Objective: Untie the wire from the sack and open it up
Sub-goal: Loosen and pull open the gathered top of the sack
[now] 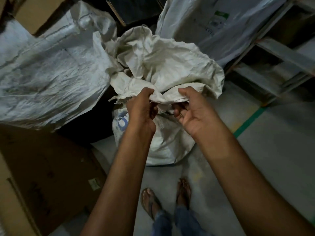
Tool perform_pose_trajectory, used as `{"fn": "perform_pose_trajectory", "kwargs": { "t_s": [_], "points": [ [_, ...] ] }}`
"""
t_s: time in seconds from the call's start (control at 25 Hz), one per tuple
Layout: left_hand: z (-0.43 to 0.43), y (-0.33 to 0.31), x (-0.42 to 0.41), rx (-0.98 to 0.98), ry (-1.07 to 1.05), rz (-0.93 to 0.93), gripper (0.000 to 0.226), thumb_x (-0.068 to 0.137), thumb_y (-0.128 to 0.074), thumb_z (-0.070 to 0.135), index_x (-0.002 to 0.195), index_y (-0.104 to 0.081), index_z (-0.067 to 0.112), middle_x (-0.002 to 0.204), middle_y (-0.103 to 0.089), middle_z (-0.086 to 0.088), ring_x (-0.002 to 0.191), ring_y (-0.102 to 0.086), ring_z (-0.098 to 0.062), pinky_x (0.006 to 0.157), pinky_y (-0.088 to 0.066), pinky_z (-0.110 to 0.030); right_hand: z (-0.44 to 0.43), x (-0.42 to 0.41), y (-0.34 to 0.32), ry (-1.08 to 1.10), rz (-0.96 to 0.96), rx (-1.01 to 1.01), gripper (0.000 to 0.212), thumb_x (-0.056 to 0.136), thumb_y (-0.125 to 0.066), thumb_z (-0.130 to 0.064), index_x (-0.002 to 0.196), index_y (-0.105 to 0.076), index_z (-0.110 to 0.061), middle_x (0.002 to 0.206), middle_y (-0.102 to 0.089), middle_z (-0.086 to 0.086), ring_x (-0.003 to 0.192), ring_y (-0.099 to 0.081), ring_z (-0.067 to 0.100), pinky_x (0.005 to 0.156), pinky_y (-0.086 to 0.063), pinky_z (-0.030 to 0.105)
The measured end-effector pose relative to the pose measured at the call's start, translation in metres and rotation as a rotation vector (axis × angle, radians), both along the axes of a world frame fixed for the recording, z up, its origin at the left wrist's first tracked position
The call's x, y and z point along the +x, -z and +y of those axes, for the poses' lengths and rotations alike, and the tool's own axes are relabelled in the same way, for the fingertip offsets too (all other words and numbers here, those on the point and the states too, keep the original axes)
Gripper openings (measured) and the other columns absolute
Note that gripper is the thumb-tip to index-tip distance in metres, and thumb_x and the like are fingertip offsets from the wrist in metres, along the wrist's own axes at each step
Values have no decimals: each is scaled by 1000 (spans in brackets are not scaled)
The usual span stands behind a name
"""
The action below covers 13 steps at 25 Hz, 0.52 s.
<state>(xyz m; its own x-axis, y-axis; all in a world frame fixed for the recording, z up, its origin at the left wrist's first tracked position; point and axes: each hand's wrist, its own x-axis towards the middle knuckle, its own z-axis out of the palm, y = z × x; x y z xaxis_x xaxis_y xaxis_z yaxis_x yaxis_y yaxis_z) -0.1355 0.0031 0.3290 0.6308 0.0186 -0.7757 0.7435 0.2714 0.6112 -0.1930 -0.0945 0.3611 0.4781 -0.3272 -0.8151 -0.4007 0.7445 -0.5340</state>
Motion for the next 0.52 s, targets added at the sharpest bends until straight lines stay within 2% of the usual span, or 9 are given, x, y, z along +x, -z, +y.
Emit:
{"fn": "perform_pose_trajectory", "kwargs": {
  "t_s": [0.08,0.16,0.2,0.28,0.32,0.4,0.48,0.52],
  "points": [
    [4,-7,-24,1,6,-1,34,85,-70,18,116,-62,8,76,-64,-4,48,-56,-9,41,-43,-16,15,-22,-10,16,13,-61,8,86,-66,-17,93,-65,-14,90,-66,7,65,-56,14,49,-40,22],
    [12,-3,-36,8,-47,12,47,86,-73,20,130,-58,10,103,-73,-8,71,-69,-16,49,-53,-21,31,-46,-17,15,31,-140,7,83,-64,-16,89,-67,-12,79,-67,6,58,-58,13,43,-38,18],
    [19,-2,-36,-14,-125,23,52,88,-73,16,135,-54,10,115,-72,-10,86,-72,-21,53,-58,-26,39,-60,-21,18,49,-192,5,82,-64,-15,84,-67,-12,72,-67,4,53,-60,13,41,-37,17],
    [33,11,-33,-123,-237,32,65,82,-74,12,143,-50,11,126,-70,-14,106,-72,-32,64,-64,-42,49,-88,-27,-1,84,-324,5,83,-64,-16,84,-67,-12,68,-68,2,53,-62,12,43,-39,20],
    [38,21,-31,-135,-250,-1,72,77,-74,13,145,-49,16,128,-69,-14,109,-71,-34,72,-63,-50,50,-100,-28,-7,94,-406,8,83,-67,-18,89,-67,-13,73,-68,0,59,-63,12,50,-44,23],
    [36,12,-42,-78,-223,-141,76,78,-70,14,148,-44,25,134,-66,-9,114,-68,-32,90,-59,-54,45,-114,-29,-26,116,-646,40,76,-76,-21,112,-57,-19,103,-61,-4,88,-63,14,75,-52,32],
    [24,-29,-70,65,-118,-274,68,91,-65,14,152,-38,29,140,-61,-4,122,-63,-26,103,-53,-50,35,-119,-37,-122,106,-1023,72,68,-79,-21,130,-43,-25,126,-44,-4,113,-51,17,93,-46,33],
    [18,-38,-82,80,-78,-323,62,95,-62,14,152,-39,28,140,-61,-2,123,-63,-23,105,-52,-48,30,-117,-44,-205,56,-1235,75,65,-79,-20,131,-44,-28,131,-41,-3,120,-46,18,95,-42,33]
  ]
}}
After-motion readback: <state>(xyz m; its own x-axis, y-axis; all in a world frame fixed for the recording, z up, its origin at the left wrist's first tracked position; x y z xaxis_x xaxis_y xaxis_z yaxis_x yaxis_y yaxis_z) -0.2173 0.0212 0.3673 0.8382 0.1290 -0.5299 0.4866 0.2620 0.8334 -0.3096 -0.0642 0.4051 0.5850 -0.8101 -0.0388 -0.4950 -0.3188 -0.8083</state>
